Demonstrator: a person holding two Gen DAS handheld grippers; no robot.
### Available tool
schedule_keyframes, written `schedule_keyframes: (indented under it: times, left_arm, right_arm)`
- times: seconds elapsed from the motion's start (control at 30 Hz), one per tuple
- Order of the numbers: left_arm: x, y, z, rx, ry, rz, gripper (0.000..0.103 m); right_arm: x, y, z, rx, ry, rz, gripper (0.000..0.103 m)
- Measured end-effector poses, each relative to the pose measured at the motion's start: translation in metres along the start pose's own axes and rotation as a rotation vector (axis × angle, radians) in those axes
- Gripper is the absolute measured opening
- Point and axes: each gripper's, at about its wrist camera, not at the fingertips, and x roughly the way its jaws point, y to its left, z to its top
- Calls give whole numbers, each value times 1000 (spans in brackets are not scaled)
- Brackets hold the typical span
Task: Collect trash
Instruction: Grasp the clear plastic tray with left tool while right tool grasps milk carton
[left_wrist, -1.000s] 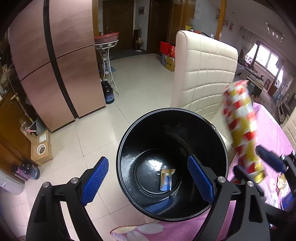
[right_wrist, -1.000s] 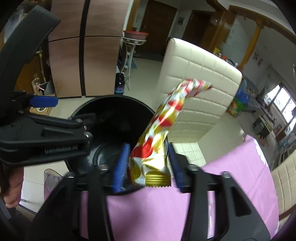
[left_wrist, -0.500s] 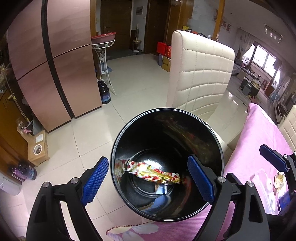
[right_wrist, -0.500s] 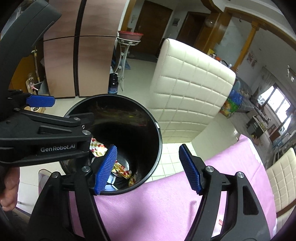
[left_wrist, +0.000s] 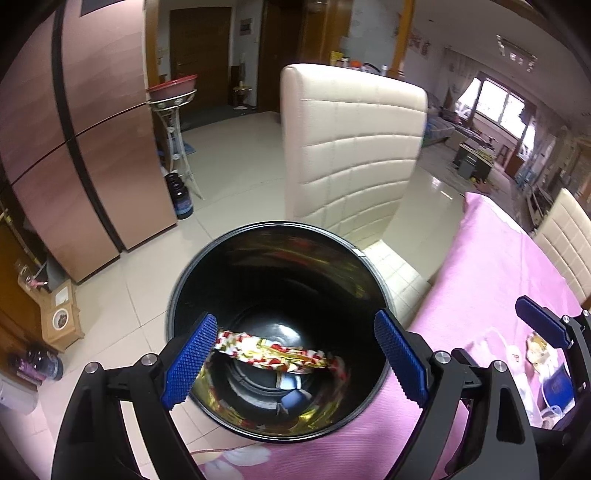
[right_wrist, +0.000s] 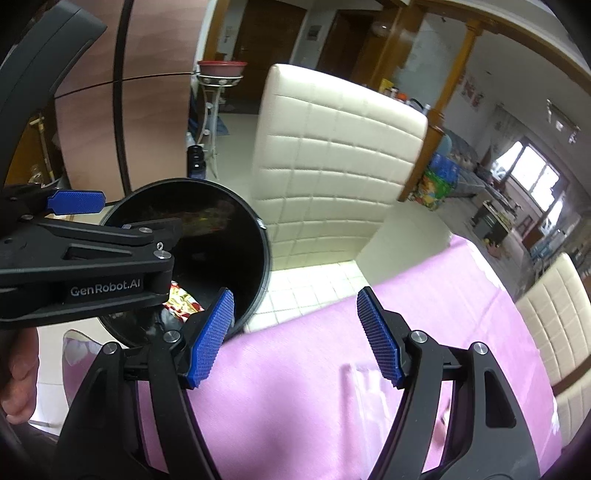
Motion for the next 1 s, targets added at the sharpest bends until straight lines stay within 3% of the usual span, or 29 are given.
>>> schedule_keyframes:
  times: [0.33,0.8,1.0]
  left_arm:
    - [-8,-68,-16,158,27,-125,85]
    - [-23,-166,-66,423,98,-299,85]
    - [-14,-187,-77,442,174,-347,85]
  right_arm:
    - [-25,-47,-40,134,64,-128,70]
    - [-67,-131,-147,423,218,-337,70]
    - [-81,-149,-178,492,246,-395,70]
